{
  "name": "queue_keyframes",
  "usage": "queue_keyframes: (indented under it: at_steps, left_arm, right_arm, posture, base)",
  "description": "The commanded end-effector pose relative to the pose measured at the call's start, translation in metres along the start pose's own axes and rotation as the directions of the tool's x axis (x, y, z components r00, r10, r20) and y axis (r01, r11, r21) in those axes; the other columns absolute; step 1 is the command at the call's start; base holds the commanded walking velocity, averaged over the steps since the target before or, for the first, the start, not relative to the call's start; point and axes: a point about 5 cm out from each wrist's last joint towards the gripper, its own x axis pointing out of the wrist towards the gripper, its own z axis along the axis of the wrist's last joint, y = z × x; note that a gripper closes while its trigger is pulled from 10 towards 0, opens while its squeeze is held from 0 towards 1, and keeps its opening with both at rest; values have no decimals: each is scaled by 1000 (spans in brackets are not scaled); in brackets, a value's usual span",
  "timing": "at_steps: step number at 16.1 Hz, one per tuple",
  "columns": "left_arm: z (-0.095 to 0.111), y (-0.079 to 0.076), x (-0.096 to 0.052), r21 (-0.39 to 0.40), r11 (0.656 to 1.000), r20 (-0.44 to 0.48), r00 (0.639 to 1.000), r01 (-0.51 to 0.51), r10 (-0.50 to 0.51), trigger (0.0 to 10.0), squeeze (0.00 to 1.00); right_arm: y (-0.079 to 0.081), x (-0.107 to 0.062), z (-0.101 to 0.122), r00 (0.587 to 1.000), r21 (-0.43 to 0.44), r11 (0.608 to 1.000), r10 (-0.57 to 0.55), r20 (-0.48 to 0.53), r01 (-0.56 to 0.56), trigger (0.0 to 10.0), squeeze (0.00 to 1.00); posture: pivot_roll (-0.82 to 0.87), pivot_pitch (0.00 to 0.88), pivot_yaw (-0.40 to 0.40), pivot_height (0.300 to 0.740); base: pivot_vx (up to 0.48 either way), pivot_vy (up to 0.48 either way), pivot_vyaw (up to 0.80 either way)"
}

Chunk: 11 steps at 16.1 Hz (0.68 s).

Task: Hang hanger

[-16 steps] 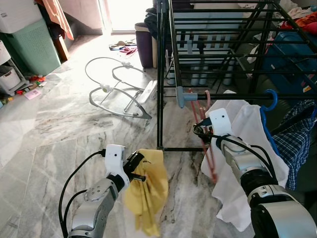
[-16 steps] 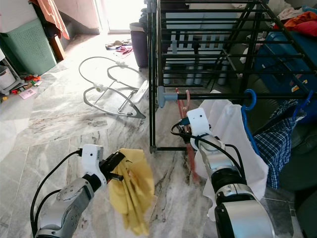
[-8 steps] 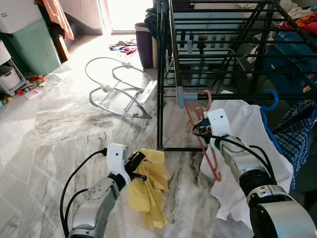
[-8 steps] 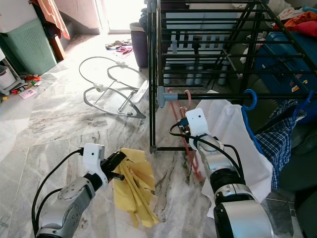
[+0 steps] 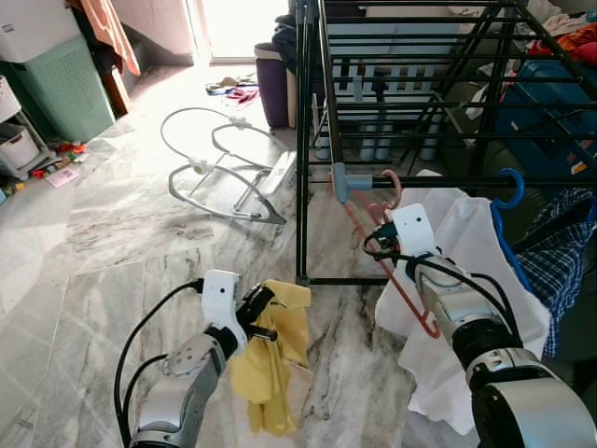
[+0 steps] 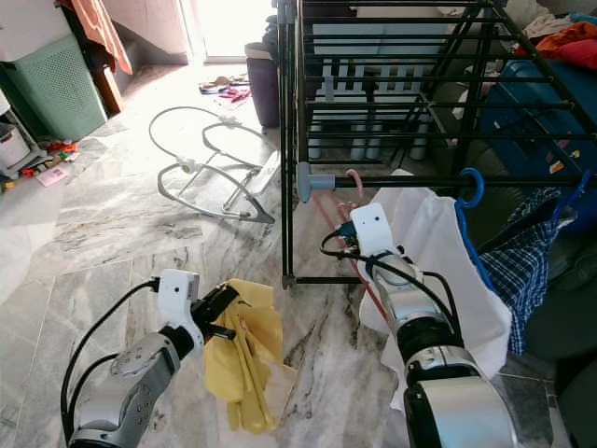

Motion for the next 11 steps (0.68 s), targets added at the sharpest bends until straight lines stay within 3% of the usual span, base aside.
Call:
queue_keyframes:
  at_steps: [1, 7, 11]
  left_arm:
    - [4, -3, 3, 15, 1000, 9, 1000, 12, -12, 10000, 0]
    - [2, 0, 2, 21, 1000, 2, 1000, -7, 7, 10000, 0]
    - [0, 2, 3, 60, 997, -11, 999, -49, 49, 10000, 0]
  right_arm:
    - [-3, 1, 0, 1000, -6, 1000, 0, -12, 0, 0, 0]
    - [-3, 0, -5, 999, -26, 1000, 15, -42, -16, 0, 0]
    - [-5, -1, 10, 996, 7, 999, -39, 81, 38, 0, 0]
  posture:
    - [-103, 22, 6, 740]
    - [-95, 16, -1, 740]
    - [-98, 19, -1, 740]
  base:
    - [0, 0, 0]
    - [0, 0, 0]
    - [0, 0, 0]
